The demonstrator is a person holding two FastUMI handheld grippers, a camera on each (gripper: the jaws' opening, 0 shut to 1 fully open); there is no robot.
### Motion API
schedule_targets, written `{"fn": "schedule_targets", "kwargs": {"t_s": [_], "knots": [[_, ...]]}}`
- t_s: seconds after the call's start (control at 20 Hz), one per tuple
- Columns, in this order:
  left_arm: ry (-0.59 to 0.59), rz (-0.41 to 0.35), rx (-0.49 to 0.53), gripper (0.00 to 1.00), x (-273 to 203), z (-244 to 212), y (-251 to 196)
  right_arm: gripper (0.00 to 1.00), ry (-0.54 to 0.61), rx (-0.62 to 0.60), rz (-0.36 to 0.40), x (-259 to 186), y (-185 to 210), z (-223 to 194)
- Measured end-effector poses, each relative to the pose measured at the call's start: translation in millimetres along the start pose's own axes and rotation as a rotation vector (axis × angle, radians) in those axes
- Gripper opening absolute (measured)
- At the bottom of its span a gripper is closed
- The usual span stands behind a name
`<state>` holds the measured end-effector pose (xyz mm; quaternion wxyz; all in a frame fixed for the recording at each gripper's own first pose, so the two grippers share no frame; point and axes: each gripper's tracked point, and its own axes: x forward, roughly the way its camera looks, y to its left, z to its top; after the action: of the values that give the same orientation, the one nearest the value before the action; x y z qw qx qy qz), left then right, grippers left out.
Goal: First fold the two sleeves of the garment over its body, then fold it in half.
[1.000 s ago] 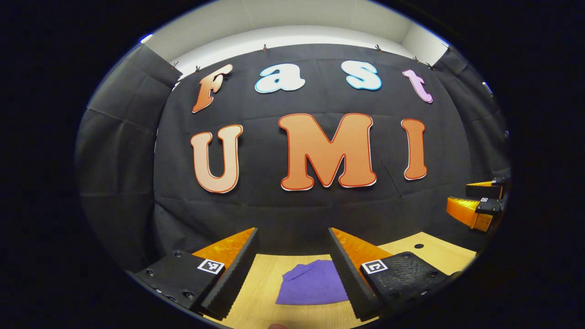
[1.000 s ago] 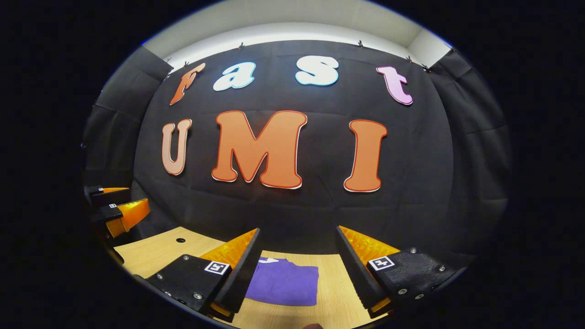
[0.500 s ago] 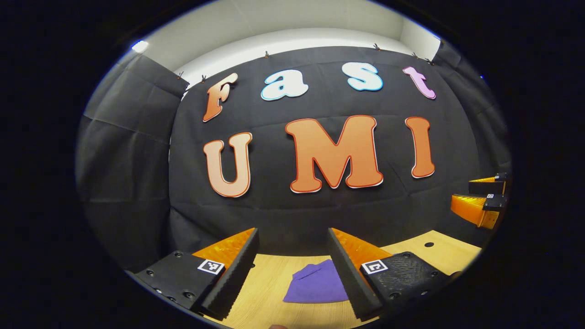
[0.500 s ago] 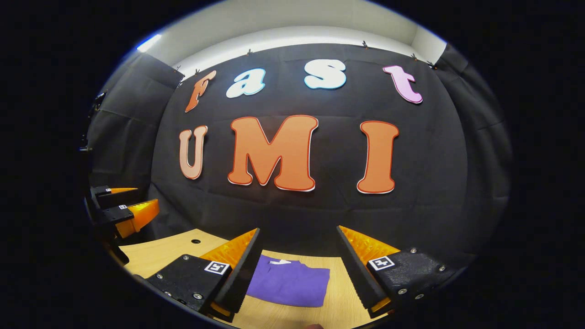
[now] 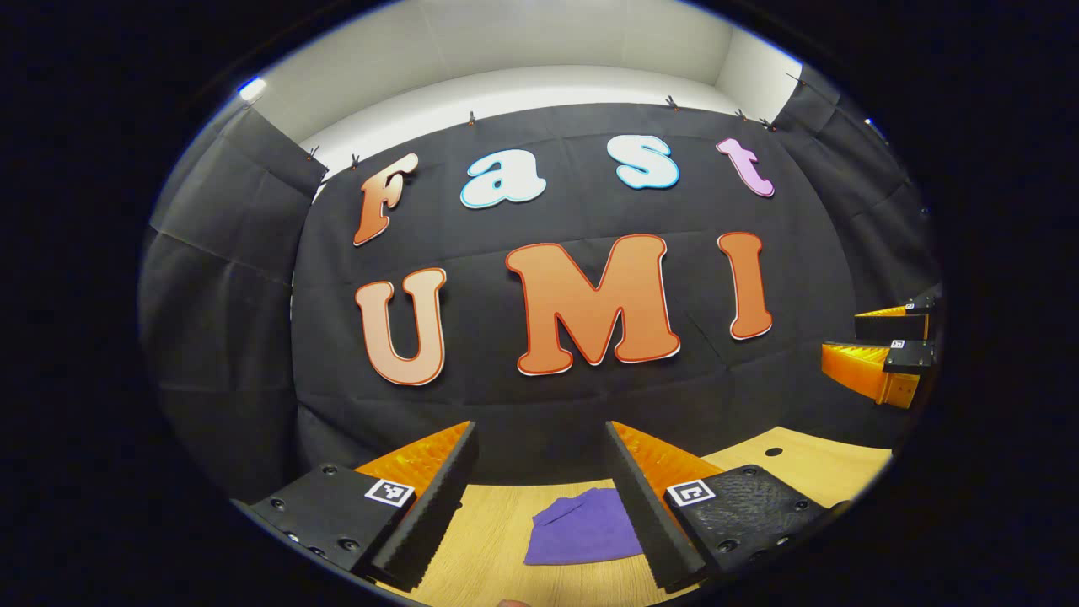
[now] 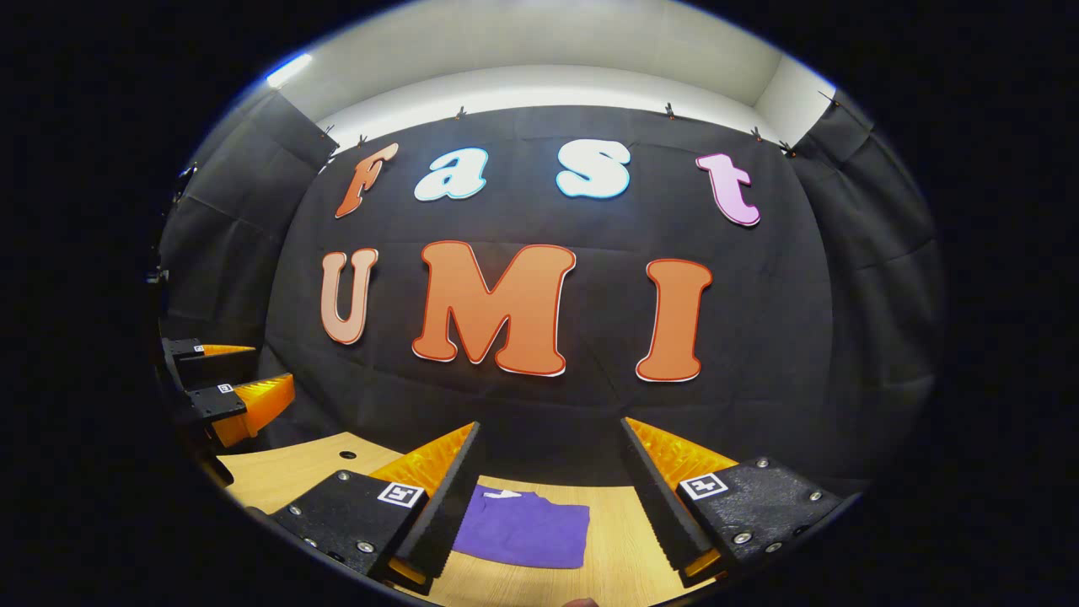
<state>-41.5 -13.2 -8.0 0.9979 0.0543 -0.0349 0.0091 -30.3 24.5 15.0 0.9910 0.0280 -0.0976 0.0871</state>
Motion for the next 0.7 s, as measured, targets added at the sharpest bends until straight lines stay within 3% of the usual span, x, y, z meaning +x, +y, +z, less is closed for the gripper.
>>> {"fn": "schedule_targets", "kwargs": {"t_s": [0.2, 0.25, 0.7], "knots": [[-0.016, -0.014, 0.02, 0.93, -5.8, 7.6, 7.0, 0.94, -0.02, -0.026, 0.0, -18.1, 7.1, 17.0], [-0.016, -0.021, 0.019, 0.93, -7.9, 8.3, 5.9, 1.0, -0.023, -0.036, 0.001, -20.2, 7.4, 18.5], [-0.03, -0.043, 0.017, 0.93, -16.9, 14.9, 25.4, 1.0, -0.012, -0.061, 0.005, -47.3, 10.2, 24.5]]}}
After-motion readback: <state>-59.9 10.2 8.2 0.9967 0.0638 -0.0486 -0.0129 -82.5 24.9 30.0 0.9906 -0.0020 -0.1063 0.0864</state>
